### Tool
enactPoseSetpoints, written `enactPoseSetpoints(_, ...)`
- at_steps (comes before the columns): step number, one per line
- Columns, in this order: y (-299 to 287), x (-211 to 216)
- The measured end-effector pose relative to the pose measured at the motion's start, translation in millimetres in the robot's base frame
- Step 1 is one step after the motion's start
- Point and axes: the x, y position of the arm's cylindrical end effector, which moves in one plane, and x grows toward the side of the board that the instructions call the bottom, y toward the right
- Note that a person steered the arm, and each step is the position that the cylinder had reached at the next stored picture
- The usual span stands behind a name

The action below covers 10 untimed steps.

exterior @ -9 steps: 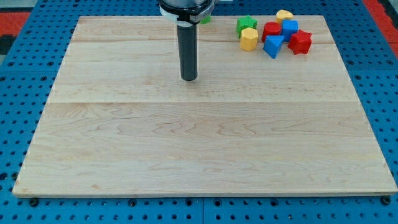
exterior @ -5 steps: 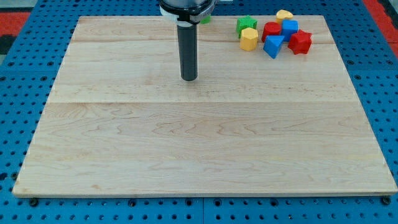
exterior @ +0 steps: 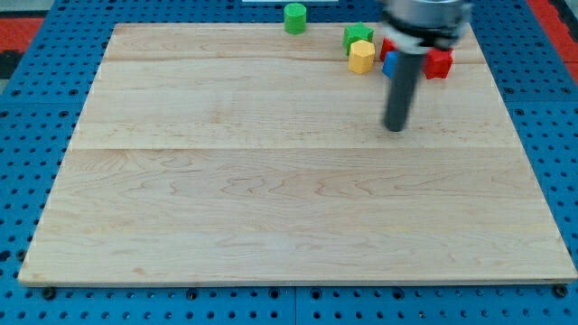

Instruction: Move your arm to the top right

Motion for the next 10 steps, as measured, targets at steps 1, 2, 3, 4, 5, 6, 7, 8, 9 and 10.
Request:
enactPoseSetpoints(1,84.6,-29.4)
enactPoseSetpoints(2,119.4,-33.5)
enactPoseSetpoints(3,132.9,-35.4)
enactPoseSetpoints(4,141.2,-62.1)
enactPoseSetpoints(5,138.5,-120.2)
enactPoseSetpoints(6,138.8,-165.8)
enactPoseSetpoints(7,141.7,-198.7)
enactPoseSetpoints(8,140.2,-211.0)
enactPoseSetpoints(9,136.0,-210.6)
enactPoseSetpoints(10,129.3,-210.9)
